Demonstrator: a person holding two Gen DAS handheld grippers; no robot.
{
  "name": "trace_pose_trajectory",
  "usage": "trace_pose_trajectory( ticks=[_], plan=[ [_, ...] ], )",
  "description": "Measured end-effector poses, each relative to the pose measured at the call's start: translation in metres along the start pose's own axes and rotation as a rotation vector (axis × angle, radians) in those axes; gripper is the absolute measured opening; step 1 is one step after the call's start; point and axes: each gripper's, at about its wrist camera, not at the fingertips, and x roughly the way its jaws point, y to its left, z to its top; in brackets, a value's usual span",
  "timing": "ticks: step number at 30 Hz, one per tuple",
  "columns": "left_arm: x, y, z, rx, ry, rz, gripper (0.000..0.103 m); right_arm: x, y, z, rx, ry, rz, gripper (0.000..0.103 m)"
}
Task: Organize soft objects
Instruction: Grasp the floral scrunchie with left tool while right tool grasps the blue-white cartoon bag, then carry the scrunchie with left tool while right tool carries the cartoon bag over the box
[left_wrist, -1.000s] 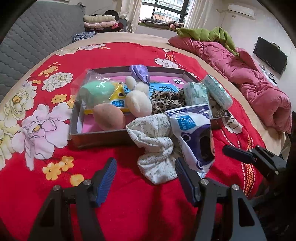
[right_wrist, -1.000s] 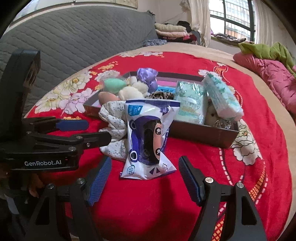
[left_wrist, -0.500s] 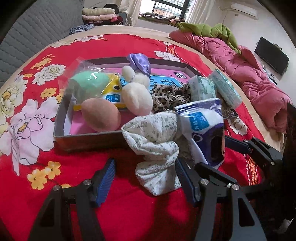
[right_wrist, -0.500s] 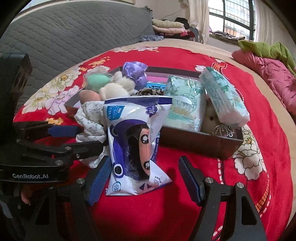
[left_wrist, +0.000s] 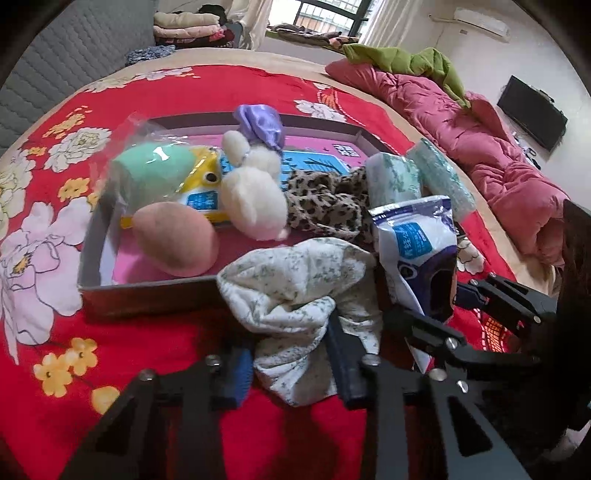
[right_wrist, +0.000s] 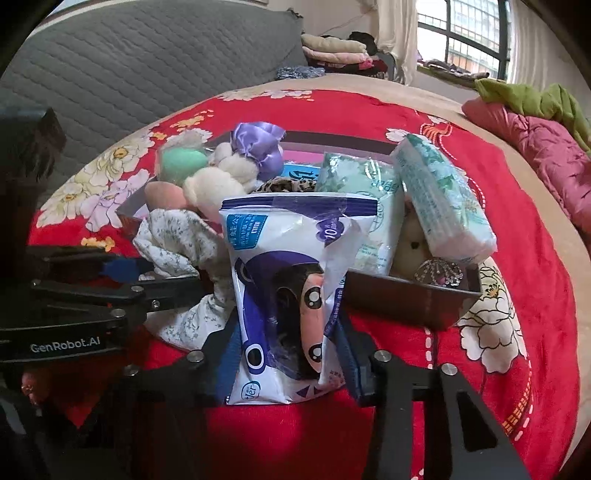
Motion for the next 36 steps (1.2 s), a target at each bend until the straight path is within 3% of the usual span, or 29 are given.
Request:
trace_pose_trajectory(
  ticks=[3,6,19,36],
  plan=[
    [-0.002,-0.003,0.001,0.001,-0.01,-0.017,0.019,-0.005,-0.005,0.001,0.03,-0.013,0.015,0.046],
    [-0.006,-0.002,0.003,-0.009,-0.024,-0.037,0.015,-0.01,-0.005,0.004,0.022,-0.032,0.014,0.046],
    [-0.032,-0.012,0.006,0.029,-0.095,-0.035,0.012,-0.026,-0.005,0.006,0.02,-0.084,0.03,0.046],
    [-0.075,0.028,0.033,-0.103,-0.291,-0.002,0.012,-0.049,-0.001,0.025,0.013,-0.196,0.049,0.046]
  ],
)
